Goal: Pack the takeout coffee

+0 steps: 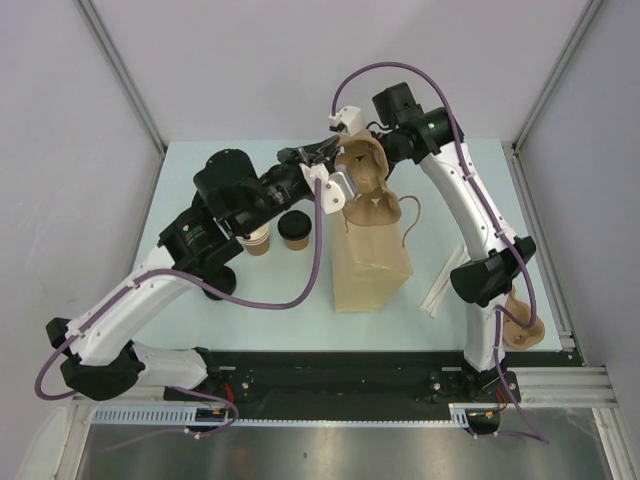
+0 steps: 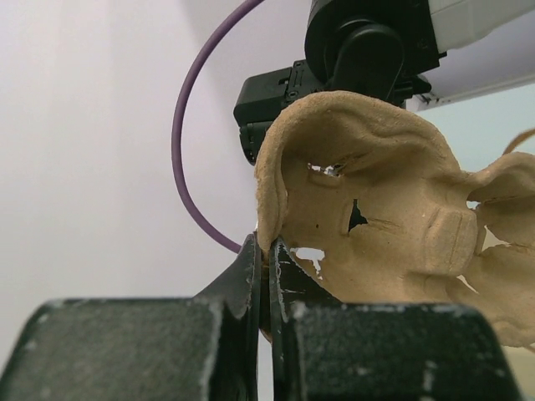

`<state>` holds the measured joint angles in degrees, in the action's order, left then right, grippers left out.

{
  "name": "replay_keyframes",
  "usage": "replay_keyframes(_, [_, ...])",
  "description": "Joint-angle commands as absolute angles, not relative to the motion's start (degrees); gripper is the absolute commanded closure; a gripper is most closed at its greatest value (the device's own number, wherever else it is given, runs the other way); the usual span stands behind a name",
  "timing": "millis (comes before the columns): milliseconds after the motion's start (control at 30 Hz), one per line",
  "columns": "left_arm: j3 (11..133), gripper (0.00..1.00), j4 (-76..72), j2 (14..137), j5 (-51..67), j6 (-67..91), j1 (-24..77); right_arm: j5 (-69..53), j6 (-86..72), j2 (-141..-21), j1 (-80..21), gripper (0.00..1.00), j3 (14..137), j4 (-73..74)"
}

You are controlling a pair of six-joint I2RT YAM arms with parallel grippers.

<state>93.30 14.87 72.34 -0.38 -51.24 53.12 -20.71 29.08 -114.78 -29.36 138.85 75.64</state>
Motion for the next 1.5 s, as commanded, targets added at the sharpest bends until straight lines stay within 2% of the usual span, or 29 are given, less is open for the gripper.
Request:
replay_keyframes(0, [92.2, 1.0, 11.1, 70.8, -2.7, -53.2, 54.4, -16.6, 23.8, -113.8, -30.0, 1.0, 142.6, 76.0])
replay_keyframes(400, [85.8, 1.0, 11.6, 68.2, -5.6, -56.9, 54.1, -18.3, 25.4, -109.2, -30.6, 1.0, 138.4, 76.0])
replay_keyframes(933, [77.2, 1.0, 15.7, 66.4, -2.5, -59.2, 54.7, -18.5, 23.6, -106.5, -35.2, 1.0, 137.4, 77.5])
replay_keyframes(1167, [74.4, 1.0, 15.9, 66.3, -4.0, -62.2, 57.6, -17.6, 23.2, -106.3, -36.3, 1.0, 136.9, 77.3])
replay_keyframes(1467, [73.2, 1.0, 16.4, 69.2, -6.8, -57.5, 57.7, -20.6, 23.9, -105.4, -36.8, 1.0, 137.2, 78.0])
